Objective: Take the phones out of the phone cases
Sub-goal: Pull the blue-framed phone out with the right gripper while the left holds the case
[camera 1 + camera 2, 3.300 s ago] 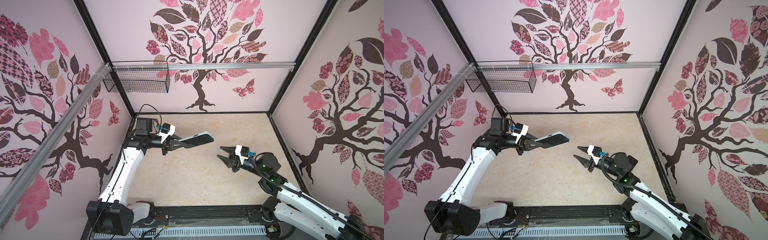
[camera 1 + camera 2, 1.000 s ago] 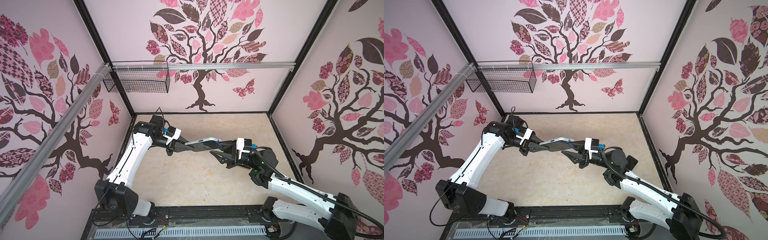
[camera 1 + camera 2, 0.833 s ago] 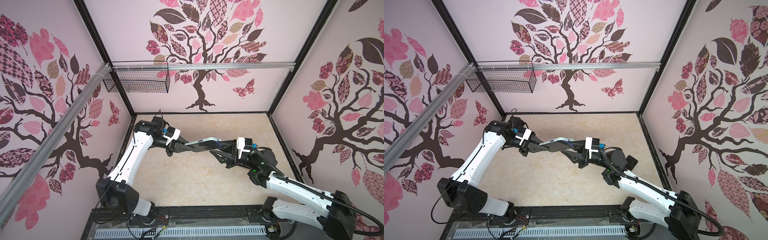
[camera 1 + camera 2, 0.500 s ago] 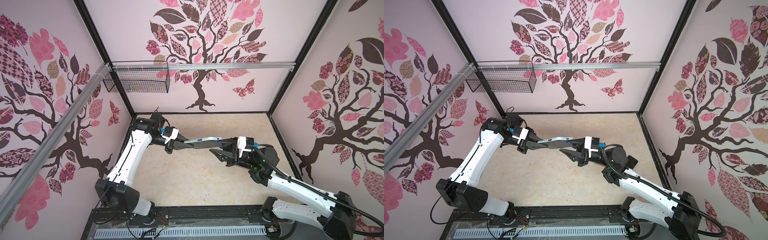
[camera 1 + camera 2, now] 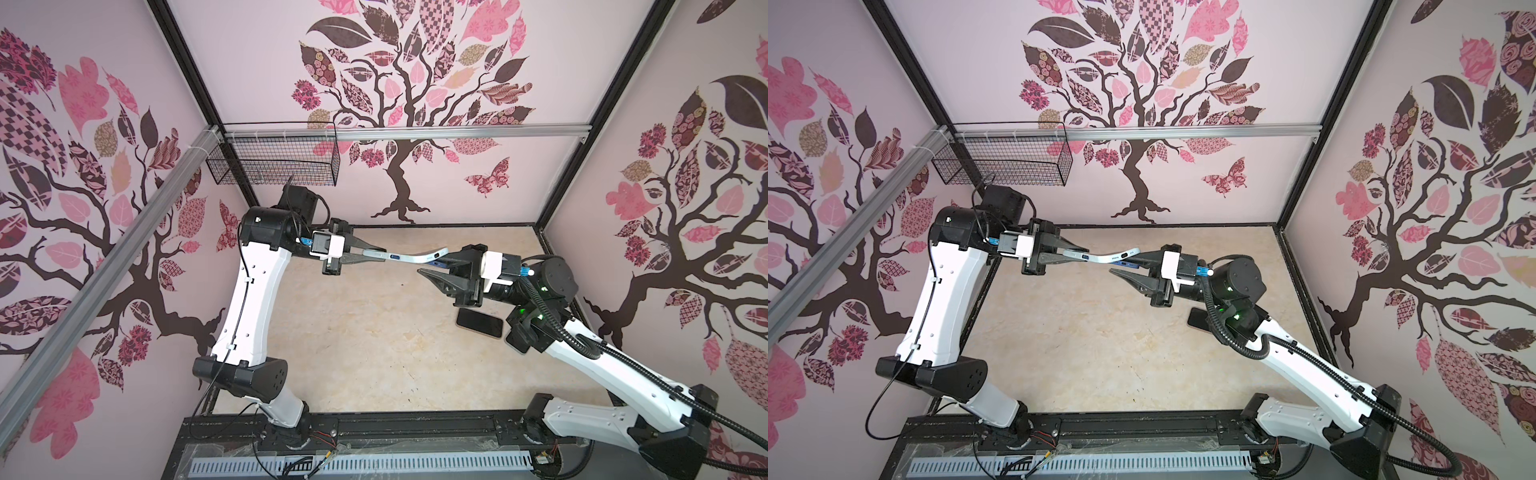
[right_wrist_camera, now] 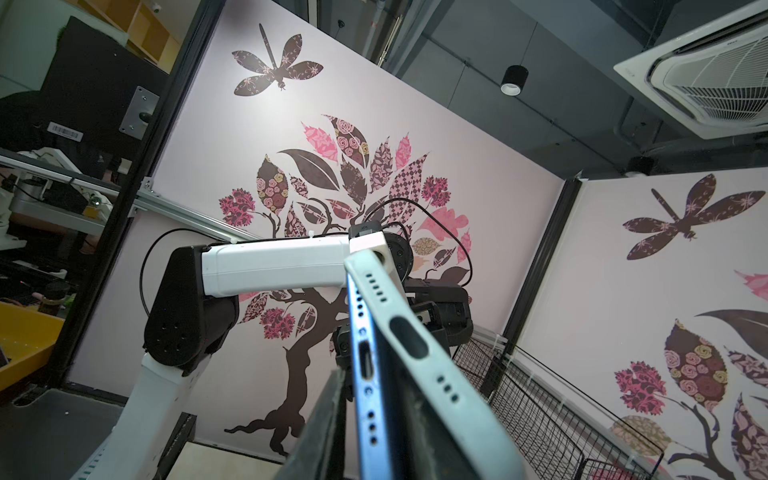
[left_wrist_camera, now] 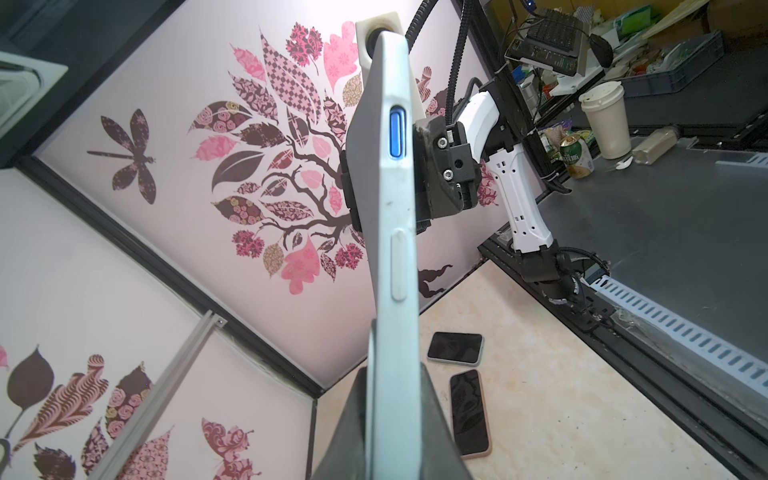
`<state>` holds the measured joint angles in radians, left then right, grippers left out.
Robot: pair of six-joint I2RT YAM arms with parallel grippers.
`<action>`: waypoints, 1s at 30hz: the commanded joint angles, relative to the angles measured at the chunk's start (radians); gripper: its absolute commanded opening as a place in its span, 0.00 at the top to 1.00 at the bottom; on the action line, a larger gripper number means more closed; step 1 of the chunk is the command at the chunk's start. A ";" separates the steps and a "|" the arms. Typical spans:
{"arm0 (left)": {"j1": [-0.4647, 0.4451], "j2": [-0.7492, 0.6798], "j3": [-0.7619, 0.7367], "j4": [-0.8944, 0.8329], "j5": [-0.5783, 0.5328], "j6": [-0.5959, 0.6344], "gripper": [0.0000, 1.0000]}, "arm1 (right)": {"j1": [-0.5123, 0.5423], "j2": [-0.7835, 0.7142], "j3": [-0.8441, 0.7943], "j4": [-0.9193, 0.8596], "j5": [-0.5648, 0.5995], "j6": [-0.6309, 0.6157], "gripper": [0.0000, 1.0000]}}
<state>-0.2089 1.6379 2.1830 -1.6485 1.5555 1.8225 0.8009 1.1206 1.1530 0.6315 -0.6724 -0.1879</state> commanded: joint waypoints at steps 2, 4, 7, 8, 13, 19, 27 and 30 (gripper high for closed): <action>0.004 0.030 0.119 -0.027 0.002 -0.114 1.00 | 0.001 0.032 0.090 -0.166 0.008 -0.120 0.74; -0.009 -0.001 0.087 0.160 -0.061 -0.279 1.00 | 0.001 0.041 0.127 -0.222 0.019 -0.175 0.74; -0.105 -0.149 -0.190 0.790 -0.291 -0.762 1.00 | 0.001 0.047 0.156 -0.271 0.028 -0.237 0.81; -0.125 -0.226 -0.367 1.107 -0.342 -0.954 1.00 | 0.000 0.044 0.152 -0.269 0.030 -0.247 0.83; -0.101 -0.301 -0.558 1.570 -0.297 -1.287 1.00 | 0.000 0.014 0.100 -0.179 0.002 -0.216 0.87; -0.120 -0.316 -0.650 1.790 -0.299 -1.498 1.00 | -0.001 -0.023 0.062 -0.154 -0.046 -0.194 0.82; -0.216 -0.345 -0.821 2.231 -0.361 -1.850 1.00 | -0.001 -0.053 0.026 -0.088 -0.066 -0.151 0.76; -0.226 -0.342 -0.864 2.401 -0.386 -1.995 1.00 | -0.002 -0.063 0.021 -0.085 -0.070 -0.142 0.76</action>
<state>-0.4175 1.3186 1.3518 0.4755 1.2957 0.0856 0.7841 1.0527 1.1866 0.5560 -0.6727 -0.3645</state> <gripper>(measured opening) 0.134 0.243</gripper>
